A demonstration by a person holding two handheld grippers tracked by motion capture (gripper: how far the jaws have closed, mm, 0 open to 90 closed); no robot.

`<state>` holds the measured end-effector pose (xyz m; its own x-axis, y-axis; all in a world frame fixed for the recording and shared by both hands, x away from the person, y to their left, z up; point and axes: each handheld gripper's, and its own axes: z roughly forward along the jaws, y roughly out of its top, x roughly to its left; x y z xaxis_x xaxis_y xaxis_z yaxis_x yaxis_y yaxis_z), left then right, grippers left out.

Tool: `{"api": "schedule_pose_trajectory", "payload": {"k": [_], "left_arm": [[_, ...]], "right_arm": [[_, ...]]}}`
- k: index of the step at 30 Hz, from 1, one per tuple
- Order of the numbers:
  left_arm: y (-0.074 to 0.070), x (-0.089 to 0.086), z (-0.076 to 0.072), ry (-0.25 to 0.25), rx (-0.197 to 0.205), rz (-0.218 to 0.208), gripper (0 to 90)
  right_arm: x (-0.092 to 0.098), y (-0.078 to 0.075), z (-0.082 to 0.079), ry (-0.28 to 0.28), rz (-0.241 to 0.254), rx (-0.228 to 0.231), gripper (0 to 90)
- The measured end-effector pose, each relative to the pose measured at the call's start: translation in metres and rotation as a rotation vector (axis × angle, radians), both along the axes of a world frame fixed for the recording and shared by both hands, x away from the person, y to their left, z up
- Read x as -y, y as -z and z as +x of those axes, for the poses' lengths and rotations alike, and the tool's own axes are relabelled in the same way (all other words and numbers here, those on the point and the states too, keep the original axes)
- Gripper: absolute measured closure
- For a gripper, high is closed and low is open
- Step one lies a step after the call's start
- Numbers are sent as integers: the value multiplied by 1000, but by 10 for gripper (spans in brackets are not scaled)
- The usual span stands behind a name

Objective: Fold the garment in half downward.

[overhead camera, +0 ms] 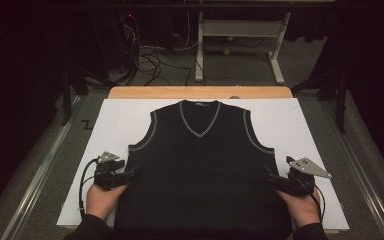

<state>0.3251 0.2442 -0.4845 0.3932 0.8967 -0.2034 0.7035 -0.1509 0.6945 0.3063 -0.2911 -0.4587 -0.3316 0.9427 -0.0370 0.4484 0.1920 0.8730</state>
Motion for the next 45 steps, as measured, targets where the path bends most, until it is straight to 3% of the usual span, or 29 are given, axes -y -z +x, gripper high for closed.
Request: {"api": "schedule_pose_trajectory", "payload": {"k": [4,7,12,15,17,21,28,34,41,45], "left_arm": [[0,4,2,-10,5,37,302],[-1,6,6,-14,8,54,340],[-1,8,9,-28,13,80,440],[-1,7,9,-30,12,71,495],[0,6,9,-25,13,65,530],[-1,8,9,2,17,66,608],[0,6,10,37,6,23,770],[-2,3,8,39,25,2,798],[-8,-5,4,25,66,-42,799],[-11,-8,0,15,93,-52,800]], "right_arm": [[6,4,12,16,14,-96,279],[6,8,21,18,-8,-170,335],[6,14,35,39,-33,-231,416],[7,13,35,29,-20,-237,459],[3,13,33,24,-47,-235,485],[-1,13,30,-10,-48,-238,602],[-5,14,27,-54,-39,-237,821],[-5,13,24,-58,-52,-210,847],[2,6,19,-55,-15,-151,847],[3,5,17,-51,-13,-143,851]]}}
